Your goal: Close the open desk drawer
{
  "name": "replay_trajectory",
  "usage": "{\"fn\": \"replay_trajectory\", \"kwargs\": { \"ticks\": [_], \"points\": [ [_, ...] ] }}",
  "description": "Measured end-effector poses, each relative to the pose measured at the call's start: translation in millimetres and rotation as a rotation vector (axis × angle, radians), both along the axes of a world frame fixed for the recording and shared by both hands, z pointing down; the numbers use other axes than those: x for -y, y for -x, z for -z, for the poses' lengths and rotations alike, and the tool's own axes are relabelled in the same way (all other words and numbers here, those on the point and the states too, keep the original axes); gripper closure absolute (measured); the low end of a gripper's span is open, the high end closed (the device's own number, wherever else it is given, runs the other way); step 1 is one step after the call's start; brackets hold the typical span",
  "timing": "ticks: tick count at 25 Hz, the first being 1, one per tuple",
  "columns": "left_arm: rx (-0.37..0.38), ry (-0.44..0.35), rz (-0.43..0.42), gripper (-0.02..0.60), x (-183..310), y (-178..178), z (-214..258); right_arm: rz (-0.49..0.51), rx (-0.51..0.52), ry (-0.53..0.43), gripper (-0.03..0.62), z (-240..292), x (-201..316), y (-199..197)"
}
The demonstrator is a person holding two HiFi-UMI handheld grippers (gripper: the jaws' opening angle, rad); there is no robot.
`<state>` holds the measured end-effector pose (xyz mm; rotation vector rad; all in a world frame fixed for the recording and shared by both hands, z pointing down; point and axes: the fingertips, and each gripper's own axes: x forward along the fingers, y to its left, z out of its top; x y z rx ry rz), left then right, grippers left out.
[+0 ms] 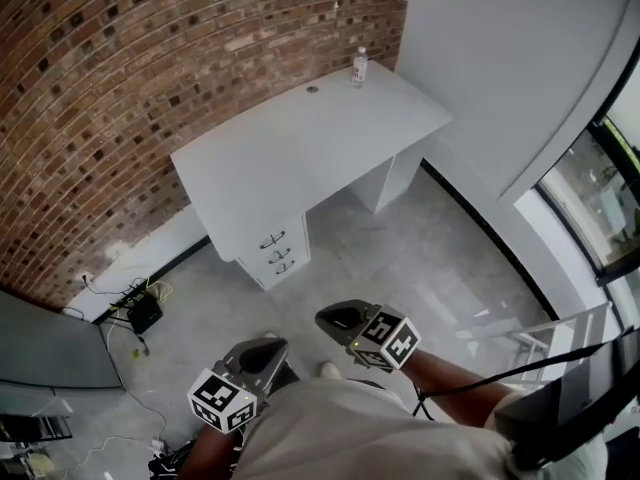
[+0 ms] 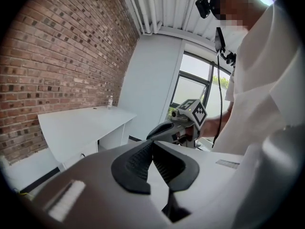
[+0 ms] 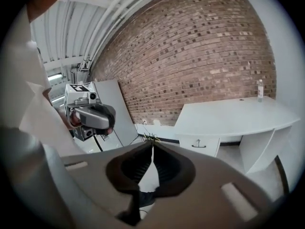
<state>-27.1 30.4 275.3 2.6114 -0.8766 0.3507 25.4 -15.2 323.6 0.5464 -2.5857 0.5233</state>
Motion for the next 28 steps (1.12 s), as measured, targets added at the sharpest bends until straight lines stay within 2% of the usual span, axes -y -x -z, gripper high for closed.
{"fn": "replay_trajectory", "kwargs": {
  "ticks": [4,9,28],
  "points": [
    [0.01,-0.023,-0.02,0.575,-3,-7,6,0.055,-0.004,-0.051,0.582,22,-14,10],
    [0.002,-0.013,-0.007,0.575,-10,-6,3,0.117,-0.032,-0.081,0.585,23,-32,14],
    [0.01,0.042,0.007,0.575,-27,-7,-24,0.176,-0.03,-0.077,0.591,10,-58,15]
  ]
}}
